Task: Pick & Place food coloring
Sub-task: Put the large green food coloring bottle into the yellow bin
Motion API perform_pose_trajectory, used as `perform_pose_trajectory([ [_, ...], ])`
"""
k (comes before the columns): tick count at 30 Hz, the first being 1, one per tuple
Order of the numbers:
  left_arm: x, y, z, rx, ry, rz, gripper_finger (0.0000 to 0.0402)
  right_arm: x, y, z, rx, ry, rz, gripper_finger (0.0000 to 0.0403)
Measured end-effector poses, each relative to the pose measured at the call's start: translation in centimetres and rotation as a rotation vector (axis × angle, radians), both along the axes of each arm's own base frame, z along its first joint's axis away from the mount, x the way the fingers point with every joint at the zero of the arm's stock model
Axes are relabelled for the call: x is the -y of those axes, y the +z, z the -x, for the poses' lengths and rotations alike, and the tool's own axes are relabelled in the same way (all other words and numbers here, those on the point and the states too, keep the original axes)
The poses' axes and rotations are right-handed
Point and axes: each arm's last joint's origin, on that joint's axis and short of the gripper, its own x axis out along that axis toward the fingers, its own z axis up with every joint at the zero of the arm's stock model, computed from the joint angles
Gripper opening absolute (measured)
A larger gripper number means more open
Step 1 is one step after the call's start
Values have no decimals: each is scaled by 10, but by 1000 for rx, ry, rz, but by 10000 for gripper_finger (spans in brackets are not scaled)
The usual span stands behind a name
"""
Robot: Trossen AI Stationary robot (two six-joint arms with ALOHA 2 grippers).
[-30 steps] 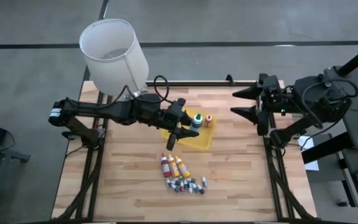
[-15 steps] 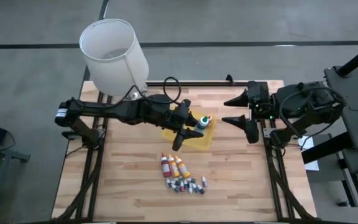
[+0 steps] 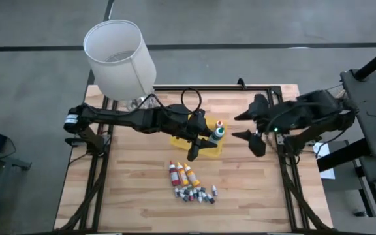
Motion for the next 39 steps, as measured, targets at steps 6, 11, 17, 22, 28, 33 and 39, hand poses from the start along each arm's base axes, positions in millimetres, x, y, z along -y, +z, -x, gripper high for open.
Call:
perform_pose_trajectory([
  [6,0,-1,-1,-4,1,-1,122,-7,-11,-18,-60,38,-3,265],
  [11,0,-5,0,-33,1,-2,122,-11,-18,-30,-83,43,10,265],
  [17,0,-9,1,-73,-12,-32,122,-12,-17,-35,-62,77,-31,265],
  [22,1,-9,1,-59,-59,-72,122,-13,-15,-36,-43,90,-50,265],
  [28,1,-9,1,-50,-70,-107,122,-14,-15,-39,-26,97,-61,265],
  [33,1,-9,1,-43,-77,-130,122,-13,-16,-44,-23,93,-59,265],
  [39,1,-9,1,-42,-76,-130,122,-11,-21,-53,-41,88,-39,265],
])
